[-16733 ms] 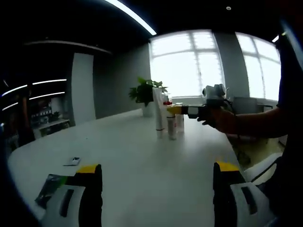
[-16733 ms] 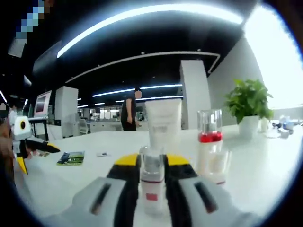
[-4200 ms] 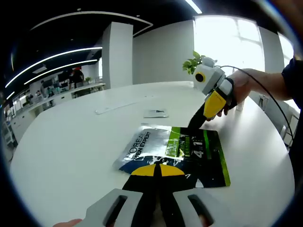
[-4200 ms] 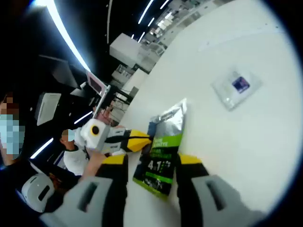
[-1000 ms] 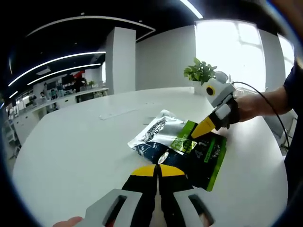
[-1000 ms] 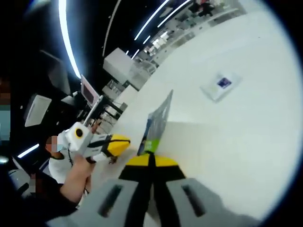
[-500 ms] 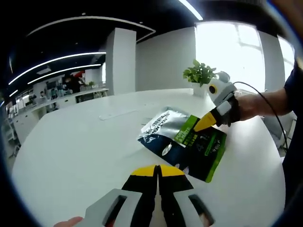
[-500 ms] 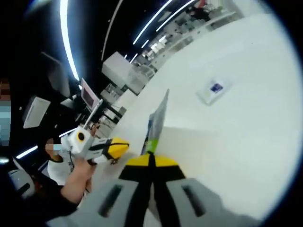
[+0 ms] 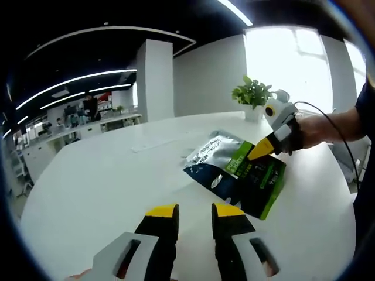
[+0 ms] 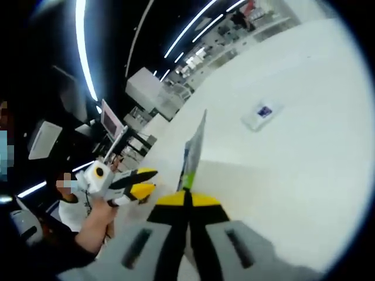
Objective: Arrange the skincare products in the storage area until every visible bottle or jar stands upright without overlapping.
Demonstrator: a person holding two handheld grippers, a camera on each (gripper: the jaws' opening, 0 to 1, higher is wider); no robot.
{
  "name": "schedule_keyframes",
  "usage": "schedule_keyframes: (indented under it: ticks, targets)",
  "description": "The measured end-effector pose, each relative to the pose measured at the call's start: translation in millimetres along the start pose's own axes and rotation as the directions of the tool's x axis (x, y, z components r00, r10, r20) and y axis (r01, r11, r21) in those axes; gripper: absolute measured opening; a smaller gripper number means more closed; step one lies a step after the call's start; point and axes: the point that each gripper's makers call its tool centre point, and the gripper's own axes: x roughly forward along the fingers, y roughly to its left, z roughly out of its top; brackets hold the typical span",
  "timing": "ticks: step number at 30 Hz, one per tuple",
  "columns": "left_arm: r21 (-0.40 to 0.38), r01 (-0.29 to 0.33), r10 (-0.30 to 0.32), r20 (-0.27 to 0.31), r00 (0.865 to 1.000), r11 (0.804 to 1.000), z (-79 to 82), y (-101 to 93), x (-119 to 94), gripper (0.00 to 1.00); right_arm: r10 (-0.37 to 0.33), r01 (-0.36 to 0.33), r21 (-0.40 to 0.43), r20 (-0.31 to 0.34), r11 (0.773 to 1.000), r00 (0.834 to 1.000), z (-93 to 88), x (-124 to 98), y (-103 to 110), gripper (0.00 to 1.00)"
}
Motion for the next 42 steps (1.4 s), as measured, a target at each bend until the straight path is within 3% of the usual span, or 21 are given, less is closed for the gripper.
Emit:
schedule_keyframes:
  ticks: [12,35,42]
  targets:
    - [0.018,-0.042,0.041,0.018,0.999,0.999,-0.6,2.2,-4.6,0.56,-0.004,0.004,0.016,0.018,1.0,1.0,-1.1,-7.4,2.7,0.0]
    - [-0.02,-0.022,0.023,0.055,0.998,1.0,-3.8,-11.3,-18.4,0.82,-0.03,0.026,0.044,0.078,0.999,0.997,1.7,-42.5,15.1,0.0]
    - [-0.026,-0.014,0.015,0.064,0.998,1.0,-2.5,-16.8,-21.0,0.83,-0.046,0.038,0.072,0.112,0.997,0.993,6.2,-66.3,13.4,0.0]
